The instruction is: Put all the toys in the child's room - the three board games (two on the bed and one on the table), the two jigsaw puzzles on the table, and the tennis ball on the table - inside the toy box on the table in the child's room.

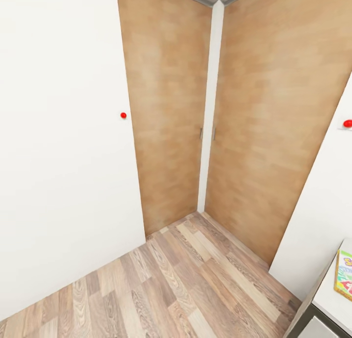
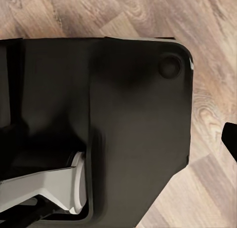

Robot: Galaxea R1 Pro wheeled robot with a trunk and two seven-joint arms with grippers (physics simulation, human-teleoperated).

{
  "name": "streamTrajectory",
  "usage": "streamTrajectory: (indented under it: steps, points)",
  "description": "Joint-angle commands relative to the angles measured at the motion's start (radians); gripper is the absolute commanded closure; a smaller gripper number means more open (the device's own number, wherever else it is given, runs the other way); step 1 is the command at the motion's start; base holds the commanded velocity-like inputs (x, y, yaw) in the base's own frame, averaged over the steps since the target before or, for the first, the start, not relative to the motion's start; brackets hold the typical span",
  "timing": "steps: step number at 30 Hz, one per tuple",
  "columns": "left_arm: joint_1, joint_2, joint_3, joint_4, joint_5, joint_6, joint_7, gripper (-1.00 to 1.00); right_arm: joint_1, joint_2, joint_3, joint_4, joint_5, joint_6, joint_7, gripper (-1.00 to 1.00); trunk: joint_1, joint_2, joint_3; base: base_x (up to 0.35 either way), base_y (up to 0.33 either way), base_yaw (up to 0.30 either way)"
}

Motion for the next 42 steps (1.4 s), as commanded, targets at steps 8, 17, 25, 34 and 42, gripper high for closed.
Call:
streamTrajectory:
  steps: [8, 17, 25, 34, 42]
  points:
    - [0.000, 0.001, -0.004, -0.022, -0.002, -0.017, 0.000, -1.00, 0.000, 0.000, 0.001, 0.000, 0.002, -0.022, -0.001, -1.00, 0.001, -0.002, -0.009, 0.000, 0.000, 0.241]
    - [0.000, 0.001, -0.012, -0.017, -0.004, -0.140, 0.000, -1.00, 0.000, 0.000, 0.003, 0.001, 0.007, -0.025, -0.001, -1.00, 0.001, -0.002, -0.018, 0.037, 0.000, 0.239]
    - [0.000, 0.001, -0.013, -0.015, -0.005, -0.159, 0.000, -1.00, 0.000, 0.000, 0.004, 0.001, 0.008, -0.025, -0.001, -1.00, 0.001, -0.002, -0.025, 0.077, 0.000, 0.238]
    - [0.000, 0.001, -0.012, -0.015, -0.005, -0.165, 0.000, -1.00, 0.000, 0.000, 0.004, 0.001, 0.008, -0.027, -0.001, -1.00, 0.001, -0.002, -0.034, 0.009, 0.000, 0.240]
    - [0.000, 0.001, -0.010, -0.015, -0.003, -0.167, 0.000, -1.00, 0.000, 0.000, 0.004, 0.001, 0.008, -0.027, -0.001, -1.00, 0.001, -0.002, -0.040, 0.001, 0.000, 0.243]
